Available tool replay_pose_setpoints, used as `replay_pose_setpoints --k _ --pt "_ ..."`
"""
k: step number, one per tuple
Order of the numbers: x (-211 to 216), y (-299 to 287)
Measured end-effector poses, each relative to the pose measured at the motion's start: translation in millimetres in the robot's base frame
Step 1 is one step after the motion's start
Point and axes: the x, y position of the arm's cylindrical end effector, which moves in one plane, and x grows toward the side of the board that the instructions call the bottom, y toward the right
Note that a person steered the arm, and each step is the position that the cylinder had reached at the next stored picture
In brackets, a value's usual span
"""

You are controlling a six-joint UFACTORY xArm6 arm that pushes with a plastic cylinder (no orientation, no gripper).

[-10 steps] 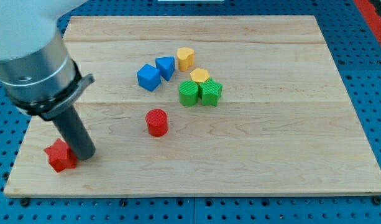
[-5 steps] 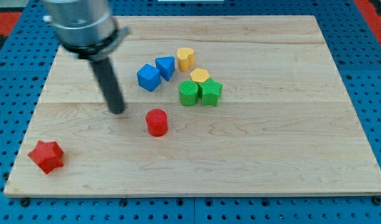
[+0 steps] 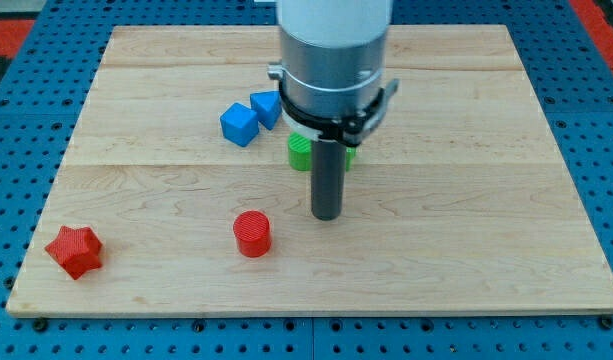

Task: Push the red circle closer to the red star

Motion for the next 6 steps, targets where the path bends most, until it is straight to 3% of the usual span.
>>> replay_pose_setpoints --k 3,5,6 --pt "11 -123" --pt "23 -79" --pt "36 -114"
